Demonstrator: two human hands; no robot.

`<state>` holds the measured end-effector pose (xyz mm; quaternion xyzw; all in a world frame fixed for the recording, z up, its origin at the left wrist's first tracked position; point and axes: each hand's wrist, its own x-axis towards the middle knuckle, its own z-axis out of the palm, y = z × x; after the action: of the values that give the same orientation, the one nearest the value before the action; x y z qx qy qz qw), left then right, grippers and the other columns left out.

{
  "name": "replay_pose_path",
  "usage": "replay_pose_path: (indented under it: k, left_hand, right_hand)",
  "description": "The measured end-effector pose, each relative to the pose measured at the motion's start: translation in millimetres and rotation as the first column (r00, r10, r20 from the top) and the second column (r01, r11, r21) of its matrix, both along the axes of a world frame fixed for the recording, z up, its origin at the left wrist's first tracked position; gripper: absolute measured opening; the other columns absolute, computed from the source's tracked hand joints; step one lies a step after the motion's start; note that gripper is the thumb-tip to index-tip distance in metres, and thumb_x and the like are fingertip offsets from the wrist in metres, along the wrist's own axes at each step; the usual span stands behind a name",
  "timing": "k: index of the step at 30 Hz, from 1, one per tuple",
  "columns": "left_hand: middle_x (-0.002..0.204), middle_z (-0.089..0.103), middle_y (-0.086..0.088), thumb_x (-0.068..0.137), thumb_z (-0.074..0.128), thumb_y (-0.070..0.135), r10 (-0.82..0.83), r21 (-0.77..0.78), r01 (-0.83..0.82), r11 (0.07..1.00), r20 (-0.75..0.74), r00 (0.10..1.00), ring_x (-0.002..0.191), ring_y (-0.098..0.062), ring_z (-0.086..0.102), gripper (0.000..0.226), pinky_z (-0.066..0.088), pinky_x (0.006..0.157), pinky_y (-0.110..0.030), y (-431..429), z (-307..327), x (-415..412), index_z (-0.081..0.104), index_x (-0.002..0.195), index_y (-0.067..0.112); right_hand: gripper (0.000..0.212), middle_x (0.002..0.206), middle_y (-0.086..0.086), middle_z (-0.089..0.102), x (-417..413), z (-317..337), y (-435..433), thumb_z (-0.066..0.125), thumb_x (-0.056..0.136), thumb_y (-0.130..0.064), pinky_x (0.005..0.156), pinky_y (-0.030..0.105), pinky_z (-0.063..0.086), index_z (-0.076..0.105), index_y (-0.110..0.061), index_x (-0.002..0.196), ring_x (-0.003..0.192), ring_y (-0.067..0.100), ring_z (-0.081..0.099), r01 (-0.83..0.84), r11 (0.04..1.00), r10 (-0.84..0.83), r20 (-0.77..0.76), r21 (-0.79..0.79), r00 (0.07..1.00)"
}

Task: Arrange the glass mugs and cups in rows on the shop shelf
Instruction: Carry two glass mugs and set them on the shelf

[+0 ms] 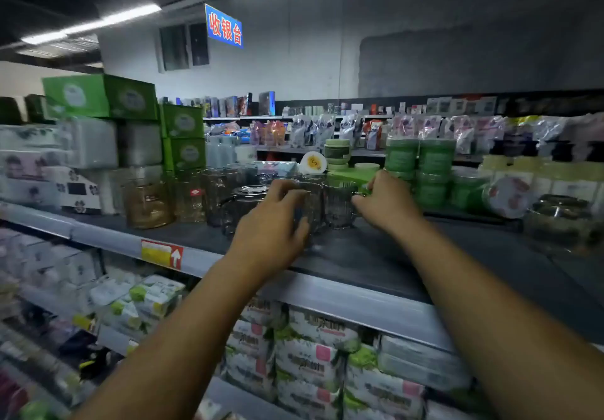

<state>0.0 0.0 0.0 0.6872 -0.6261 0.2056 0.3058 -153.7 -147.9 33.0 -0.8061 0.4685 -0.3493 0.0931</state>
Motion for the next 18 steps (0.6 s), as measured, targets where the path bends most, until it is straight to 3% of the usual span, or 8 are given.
replay_pose_path:
  k: [3,6,8,14,18]
  left_hand:
    - [0.147,0.039,0.004,0.098,0.049,0.036,0.077,0.024,-0.081,0.996,0.153,0.985,0.109,-0.026,0.063,0.05,0.057,0.076,-0.044,-21,12,8,0.042,0.145,0.022]
    - [0.131,0.05,-0.002,0.099,0.046,0.04,0.148,0.102,-0.177,0.979,0.247,0.958,0.104,-0.031,0.065,0.04,0.048,0.069,-0.039,-38,22,15,0.049,0.133,0.019]
    - [0.121,0.056,-0.002,0.099,0.043,0.042,0.136,0.126,-0.175,0.977,0.271,0.953,0.101,-0.03,0.065,0.033,0.046,0.069,-0.038,-47,27,21,0.053,0.12,0.018]
    - [0.106,0.066,-0.001,0.097,0.047,0.043,-0.077,0.095,0.059,0.994,0.198,0.977,0.098,-0.03,0.064,0.026,0.054,0.077,-0.042,-53,31,34,0.061,0.108,0.024]
    - [0.107,0.055,0.002,0.094,0.054,0.05,-0.173,0.031,0.17,0.985,0.163,0.971,0.096,-0.027,0.062,0.028,0.053,0.073,-0.038,-48,25,31,0.068,0.11,0.033]
  right_hand:
    - [0.027,0.099,0.011,0.071,14,4,-16,0.07,0.091,-0.025,0.055,0.031,0.055,0.059,-0.005,0.075,0.066,0.027,0.07,-0.016,0.979,-0.01,0.128,0.202,0.992]
    - [0.021,0.082,0.014,0.065,19,2,-22,0.069,0.095,-0.02,0.04,0.021,0.042,0.064,0.0,0.091,0.04,0.018,0.057,-0.124,0.899,-0.022,0.326,0.42,0.945]
    - [0.018,0.077,0.009,0.065,15,0,-21,0.065,0.098,-0.021,0.041,0.02,0.039,0.066,-0.003,0.096,0.039,0.014,0.052,-0.198,0.849,-0.025,0.411,0.49,0.911]
    - [0.03,0.076,0.004,0.062,-8,2,-1,0.055,0.104,-0.03,0.042,0.022,0.042,0.057,-0.012,0.08,0.044,0.016,0.057,-0.204,0.827,-0.02,0.39,0.523,0.921]
    - [0.031,0.075,0.006,0.062,-31,-2,25,0.053,0.105,-0.029,0.041,0.023,0.042,0.054,-0.011,0.08,0.047,0.019,0.057,-0.192,0.84,-0.072,0.456,0.507,0.887]
